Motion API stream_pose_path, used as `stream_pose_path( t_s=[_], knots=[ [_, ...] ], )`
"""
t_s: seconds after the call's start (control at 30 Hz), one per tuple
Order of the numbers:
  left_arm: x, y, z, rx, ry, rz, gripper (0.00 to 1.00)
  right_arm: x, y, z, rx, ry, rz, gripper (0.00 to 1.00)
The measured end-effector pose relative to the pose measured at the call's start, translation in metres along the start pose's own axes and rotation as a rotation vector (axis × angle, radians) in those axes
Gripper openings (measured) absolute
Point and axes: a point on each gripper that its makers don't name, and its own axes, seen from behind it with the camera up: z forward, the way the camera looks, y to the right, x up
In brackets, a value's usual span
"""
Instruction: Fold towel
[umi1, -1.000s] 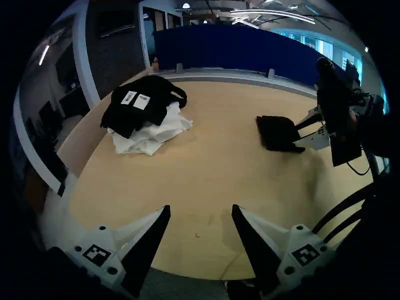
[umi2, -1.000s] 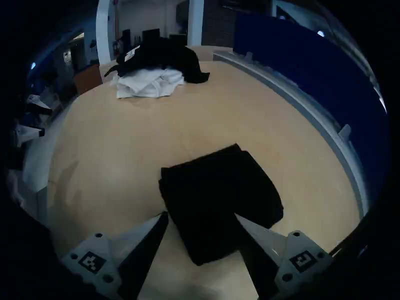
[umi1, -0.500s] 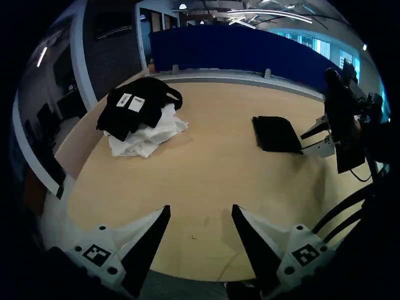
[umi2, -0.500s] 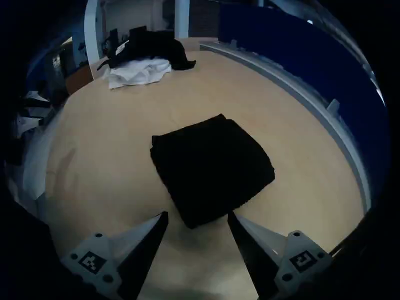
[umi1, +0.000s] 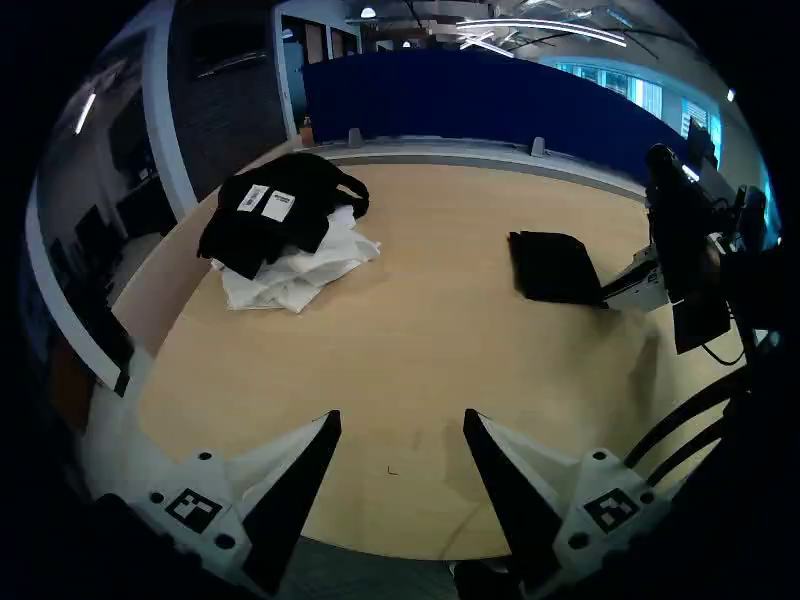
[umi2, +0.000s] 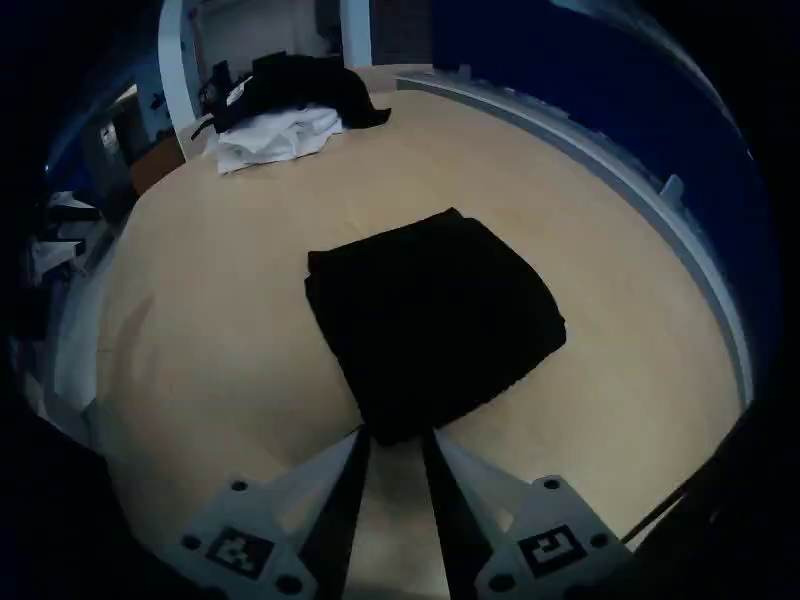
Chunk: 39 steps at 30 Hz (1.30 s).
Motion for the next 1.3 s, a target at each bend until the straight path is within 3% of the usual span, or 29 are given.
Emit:
stream_pose_path(
  t_s=[0.27,0.5,0.97,1.17,1.3],
  knots=[
    [0.001,-0.002,0.0,0.002,0.001,-0.003,0.91,-0.004,0.002,-0.004,-0.042,0.0,0.01,0.39],
    [0.001,-0.001,0.0,0.001,0.002,0.001,0.91,-0.008,-0.002,-0.002,-0.039,-0.004,0.033,0.41],
    [0.0,-0.003,0.001,0.002,0.002,0.002,0.91,-0.01,0.0,0.001,-0.044,-0.01,0.047,0.12],
    [0.001,-0.003,0.0,0.002,0.002,0.002,0.91,-0.004,0.006,0.0,-0.057,0.013,0.063,0.02],
    [0.002,-0.003,0.0,0.001,0.003,0.002,0.91,0.0,0.012,-0.001,-0.071,0.031,0.071,0.02]
  ],
)
